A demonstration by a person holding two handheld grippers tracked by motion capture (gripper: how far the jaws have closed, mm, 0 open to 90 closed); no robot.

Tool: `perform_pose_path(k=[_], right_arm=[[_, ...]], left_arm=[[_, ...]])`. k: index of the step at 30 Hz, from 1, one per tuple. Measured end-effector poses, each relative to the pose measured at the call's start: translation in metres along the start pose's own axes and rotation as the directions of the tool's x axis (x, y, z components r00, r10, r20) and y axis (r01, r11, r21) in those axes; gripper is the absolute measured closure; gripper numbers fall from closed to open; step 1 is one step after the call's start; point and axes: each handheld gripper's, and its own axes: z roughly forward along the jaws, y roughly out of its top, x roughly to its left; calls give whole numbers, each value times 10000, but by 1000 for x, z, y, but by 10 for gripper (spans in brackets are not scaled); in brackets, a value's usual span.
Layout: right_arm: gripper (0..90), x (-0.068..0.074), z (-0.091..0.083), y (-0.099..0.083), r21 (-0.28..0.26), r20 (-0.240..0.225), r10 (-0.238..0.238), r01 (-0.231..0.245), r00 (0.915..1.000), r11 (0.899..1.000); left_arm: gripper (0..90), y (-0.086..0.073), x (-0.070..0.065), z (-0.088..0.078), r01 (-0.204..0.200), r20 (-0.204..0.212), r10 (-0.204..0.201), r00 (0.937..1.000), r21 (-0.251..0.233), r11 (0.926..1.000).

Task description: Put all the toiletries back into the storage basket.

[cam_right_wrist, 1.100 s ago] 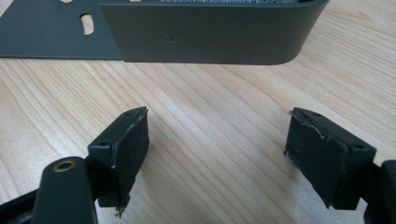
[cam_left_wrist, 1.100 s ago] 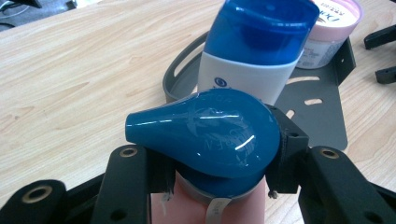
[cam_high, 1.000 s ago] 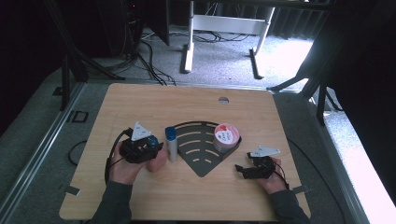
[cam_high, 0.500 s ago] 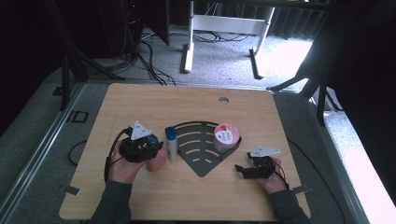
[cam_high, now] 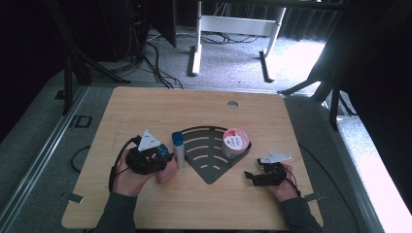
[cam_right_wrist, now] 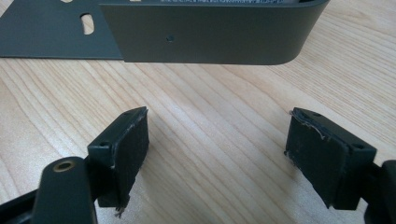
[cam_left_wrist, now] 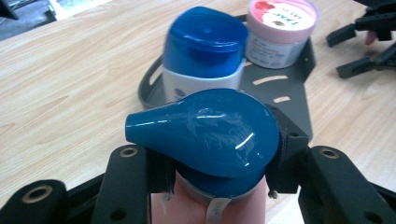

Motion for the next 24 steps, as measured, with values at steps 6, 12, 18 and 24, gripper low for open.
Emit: perform_pose_path(k=[6, 12, 18, 24], right_arm=[[210, 0, 0, 0, 8, -5, 2, -2, 10000, 10000], [209, 0, 0, 0, 11, -11, -10, 10, 10000, 10000], [209, 0, 0, 0, 11, -12, -10, 10, 10000, 10000], [209, 0, 0, 0, 11, -12, -10, 10, 10000, 10000]], left_arm=[[529, 4, -11, -1, -304, 313, 306, 9990, -64, 9995], [529, 7, -18, -1, -333, 802, 342, 9962, -130, 9994], [529, 8, -26, 4, -461, 1050, 470, 9934, -109, 9989], [529, 10, -32, 9, -665, 1204, 675, 9904, -119, 9977]])
